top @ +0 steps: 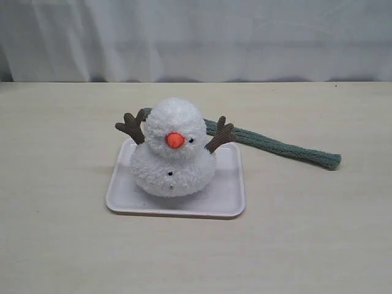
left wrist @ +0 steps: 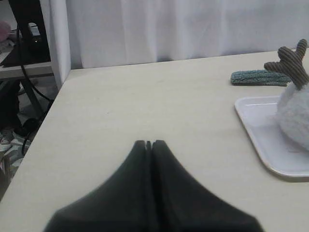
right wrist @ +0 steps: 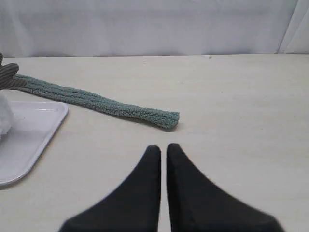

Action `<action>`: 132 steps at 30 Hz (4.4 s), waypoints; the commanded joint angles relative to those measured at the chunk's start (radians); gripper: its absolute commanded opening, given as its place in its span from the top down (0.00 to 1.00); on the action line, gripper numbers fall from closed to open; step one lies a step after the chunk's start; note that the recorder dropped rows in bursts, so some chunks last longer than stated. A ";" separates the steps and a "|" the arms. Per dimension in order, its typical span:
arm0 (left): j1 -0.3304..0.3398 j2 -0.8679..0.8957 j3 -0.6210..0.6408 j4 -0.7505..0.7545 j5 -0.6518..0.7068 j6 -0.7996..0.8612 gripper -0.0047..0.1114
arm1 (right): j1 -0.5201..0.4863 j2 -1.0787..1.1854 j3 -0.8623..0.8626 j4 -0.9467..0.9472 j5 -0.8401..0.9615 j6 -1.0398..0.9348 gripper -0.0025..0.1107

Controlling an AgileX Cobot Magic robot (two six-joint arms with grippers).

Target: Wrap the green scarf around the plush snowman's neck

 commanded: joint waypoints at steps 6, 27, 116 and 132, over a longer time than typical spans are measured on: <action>-0.007 -0.002 0.003 -0.002 -0.012 -0.002 0.96 | -0.004 -0.004 0.004 -0.049 -0.111 -0.018 0.94; -0.007 -0.002 0.003 -0.002 -0.012 -0.002 0.96 | -0.004 -0.004 0.004 0.057 -1.194 0.340 0.94; -0.007 -0.002 0.003 -0.002 -0.012 -0.002 0.96 | 0.245 2.244 -1.533 0.094 0.003 -0.536 0.30; -0.007 -0.002 0.003 -0.002 -0.012 -0.002 0.96 | 0.245 2.300 -1.532 0.094 -0.007 -0.547 0.55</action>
